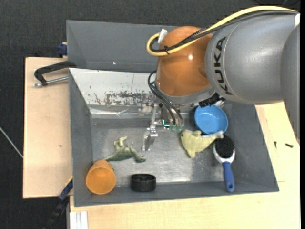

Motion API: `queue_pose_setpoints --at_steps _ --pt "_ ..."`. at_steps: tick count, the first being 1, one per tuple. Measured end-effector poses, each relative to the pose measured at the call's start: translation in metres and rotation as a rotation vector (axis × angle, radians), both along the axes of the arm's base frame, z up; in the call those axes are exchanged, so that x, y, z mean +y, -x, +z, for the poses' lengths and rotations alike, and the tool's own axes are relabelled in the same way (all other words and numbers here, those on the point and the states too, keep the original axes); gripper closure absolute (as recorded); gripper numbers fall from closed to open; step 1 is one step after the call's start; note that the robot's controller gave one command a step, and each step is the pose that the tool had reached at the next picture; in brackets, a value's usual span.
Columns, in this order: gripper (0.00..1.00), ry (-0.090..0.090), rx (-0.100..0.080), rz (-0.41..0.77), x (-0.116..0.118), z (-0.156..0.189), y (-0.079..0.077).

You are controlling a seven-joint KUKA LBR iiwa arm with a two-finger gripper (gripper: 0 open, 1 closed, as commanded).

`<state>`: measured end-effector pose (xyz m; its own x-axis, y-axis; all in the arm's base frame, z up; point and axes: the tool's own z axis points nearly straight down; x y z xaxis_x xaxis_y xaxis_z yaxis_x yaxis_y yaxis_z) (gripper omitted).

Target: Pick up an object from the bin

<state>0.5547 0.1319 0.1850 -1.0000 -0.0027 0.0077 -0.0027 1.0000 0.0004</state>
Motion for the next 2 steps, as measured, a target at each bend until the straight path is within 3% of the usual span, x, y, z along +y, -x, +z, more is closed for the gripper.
queue_pose_setpoints --at_steps 1,2 --pt "0.0 -0.004 -0.018 0.357 0.0052 -0.1128 0.0292" --pt "1.0 -0.005 -0.027 0.354 0.0054 -0.11 0.0265"
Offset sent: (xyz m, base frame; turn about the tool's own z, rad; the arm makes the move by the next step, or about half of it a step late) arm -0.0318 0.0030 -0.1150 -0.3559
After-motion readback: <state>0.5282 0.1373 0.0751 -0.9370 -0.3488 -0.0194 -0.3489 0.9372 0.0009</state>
